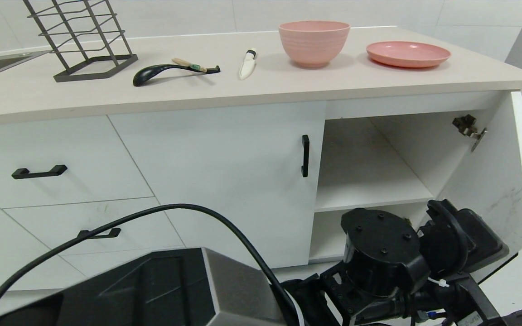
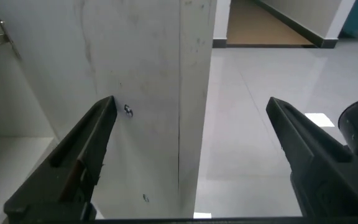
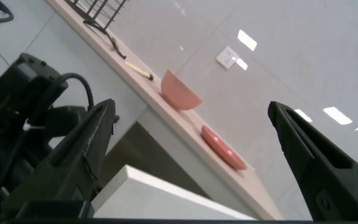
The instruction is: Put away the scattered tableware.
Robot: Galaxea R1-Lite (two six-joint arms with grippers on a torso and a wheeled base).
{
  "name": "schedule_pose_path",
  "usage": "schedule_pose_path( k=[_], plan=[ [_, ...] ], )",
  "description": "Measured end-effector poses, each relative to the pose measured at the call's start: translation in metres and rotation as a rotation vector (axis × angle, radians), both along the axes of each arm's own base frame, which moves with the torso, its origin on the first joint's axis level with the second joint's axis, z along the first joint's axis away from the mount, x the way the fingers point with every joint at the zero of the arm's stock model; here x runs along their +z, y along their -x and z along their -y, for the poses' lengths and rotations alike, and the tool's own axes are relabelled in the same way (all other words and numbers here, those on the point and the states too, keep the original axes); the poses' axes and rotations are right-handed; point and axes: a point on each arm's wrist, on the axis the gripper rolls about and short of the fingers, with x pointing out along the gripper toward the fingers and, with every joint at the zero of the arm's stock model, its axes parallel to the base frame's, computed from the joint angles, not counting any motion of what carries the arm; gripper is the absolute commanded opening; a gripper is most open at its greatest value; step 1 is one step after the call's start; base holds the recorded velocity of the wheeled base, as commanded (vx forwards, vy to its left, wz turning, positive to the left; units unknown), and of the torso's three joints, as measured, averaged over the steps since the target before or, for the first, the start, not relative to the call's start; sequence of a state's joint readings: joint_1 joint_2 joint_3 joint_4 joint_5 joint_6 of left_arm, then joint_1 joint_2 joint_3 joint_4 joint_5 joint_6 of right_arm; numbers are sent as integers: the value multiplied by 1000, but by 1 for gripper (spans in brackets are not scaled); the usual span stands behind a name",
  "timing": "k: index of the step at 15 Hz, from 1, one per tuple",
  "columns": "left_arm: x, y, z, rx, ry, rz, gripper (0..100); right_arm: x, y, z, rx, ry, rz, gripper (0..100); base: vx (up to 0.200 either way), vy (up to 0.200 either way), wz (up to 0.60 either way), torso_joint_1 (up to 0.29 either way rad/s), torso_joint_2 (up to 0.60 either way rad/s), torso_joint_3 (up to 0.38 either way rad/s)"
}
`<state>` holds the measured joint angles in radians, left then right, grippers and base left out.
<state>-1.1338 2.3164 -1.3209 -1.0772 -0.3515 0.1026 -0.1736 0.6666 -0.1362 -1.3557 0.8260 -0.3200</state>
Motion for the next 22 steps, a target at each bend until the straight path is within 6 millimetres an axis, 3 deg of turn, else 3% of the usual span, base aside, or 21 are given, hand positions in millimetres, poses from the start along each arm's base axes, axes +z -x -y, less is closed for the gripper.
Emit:
schedule_pose_path(
  k=[14, 18, 22],
  plan=[
    [-9, 32, 46, -68, 96, -22, 100, 4, 8, -1, -28, 2, 44, 100, 0, 0, 0, 0, 0, 0],
    [-34, 59, 70, -122, 118, -26, 100, 6, 10, -1, -37, 5, 59, 100, 0, 0, 0, 0, 0, 0],
    [-60, 51, 55, -94, 90, -75, 100, 7, 12, -2, -38, 7, 69, 100, 0, 0, 0, 0, 0, 0]
  ],
)
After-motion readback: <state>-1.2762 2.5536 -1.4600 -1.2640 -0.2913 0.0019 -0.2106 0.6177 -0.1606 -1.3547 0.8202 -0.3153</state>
